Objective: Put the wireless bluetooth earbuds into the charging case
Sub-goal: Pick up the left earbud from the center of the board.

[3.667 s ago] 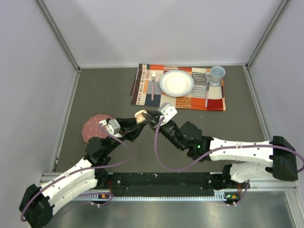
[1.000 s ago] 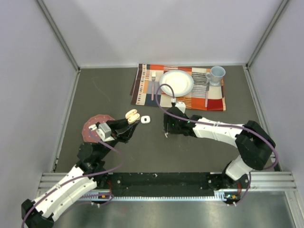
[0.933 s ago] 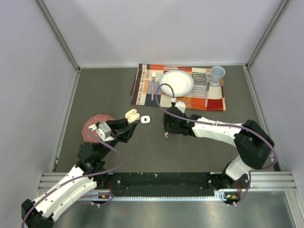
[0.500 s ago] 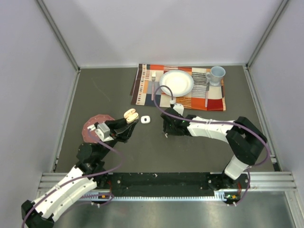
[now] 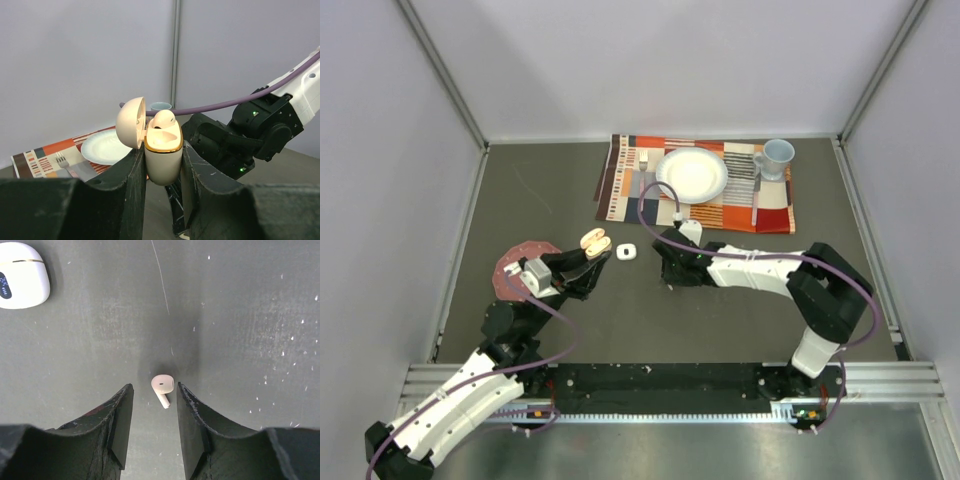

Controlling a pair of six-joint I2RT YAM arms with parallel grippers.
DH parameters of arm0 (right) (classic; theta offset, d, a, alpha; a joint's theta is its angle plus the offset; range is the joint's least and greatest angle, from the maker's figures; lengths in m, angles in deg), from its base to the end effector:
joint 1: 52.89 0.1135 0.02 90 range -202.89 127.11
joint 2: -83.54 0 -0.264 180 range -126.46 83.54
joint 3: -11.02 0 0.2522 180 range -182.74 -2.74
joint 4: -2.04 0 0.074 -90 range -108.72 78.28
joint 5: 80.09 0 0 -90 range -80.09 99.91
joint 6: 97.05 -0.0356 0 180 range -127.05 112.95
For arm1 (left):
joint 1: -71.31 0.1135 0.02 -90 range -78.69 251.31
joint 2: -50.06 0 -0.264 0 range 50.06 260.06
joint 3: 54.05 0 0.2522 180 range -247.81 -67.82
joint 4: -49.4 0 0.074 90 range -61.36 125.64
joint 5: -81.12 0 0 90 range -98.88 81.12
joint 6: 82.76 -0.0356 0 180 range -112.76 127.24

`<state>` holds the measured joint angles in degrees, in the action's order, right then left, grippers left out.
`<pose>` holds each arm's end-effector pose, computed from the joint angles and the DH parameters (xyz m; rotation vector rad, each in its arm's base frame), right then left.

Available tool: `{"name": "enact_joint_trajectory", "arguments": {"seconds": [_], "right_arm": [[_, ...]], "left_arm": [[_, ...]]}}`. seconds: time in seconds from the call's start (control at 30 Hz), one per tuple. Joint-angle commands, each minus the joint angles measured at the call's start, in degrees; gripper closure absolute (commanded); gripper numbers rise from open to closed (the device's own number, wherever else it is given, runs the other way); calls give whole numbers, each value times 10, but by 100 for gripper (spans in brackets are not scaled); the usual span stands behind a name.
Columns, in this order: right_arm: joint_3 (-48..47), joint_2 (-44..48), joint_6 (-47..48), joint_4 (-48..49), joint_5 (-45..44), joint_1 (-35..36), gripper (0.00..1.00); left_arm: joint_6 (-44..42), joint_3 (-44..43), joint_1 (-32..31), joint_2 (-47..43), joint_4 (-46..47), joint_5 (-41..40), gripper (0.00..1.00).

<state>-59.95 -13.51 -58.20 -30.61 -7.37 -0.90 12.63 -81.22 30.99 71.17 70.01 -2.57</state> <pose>0.2146 0.2574 0.1723 0.0899 2.5548 0.3187 0.0907 -0.0821 0.2843 0.4378 1.0532 -0.7731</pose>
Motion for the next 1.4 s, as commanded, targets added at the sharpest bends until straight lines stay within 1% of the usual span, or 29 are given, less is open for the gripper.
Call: {"name": "enact_joint_trajectory", "arguments": {"seconds": [0.0,0.1,0.4,1.3,1.37], "right_arm": [[-27,-12,-13,1,-34,7,61],[-29,-14,-13,-2,-46,7,61],[-46,-38,-4,-7,-37,7,62],[-42,-41,-4,-18,-48,11,68],[-43,-38,-3,-21,-50,12,69]], "left_arm": [[-6,-4,1,-10,16,-9,100],[-7,-4,1,-10,14,-10,100],[-9,-3,1,-12,11,-14,100],[-6,-4,1,6,25,-16,100],[-6,-6,1,9,27,-15,100]]}}
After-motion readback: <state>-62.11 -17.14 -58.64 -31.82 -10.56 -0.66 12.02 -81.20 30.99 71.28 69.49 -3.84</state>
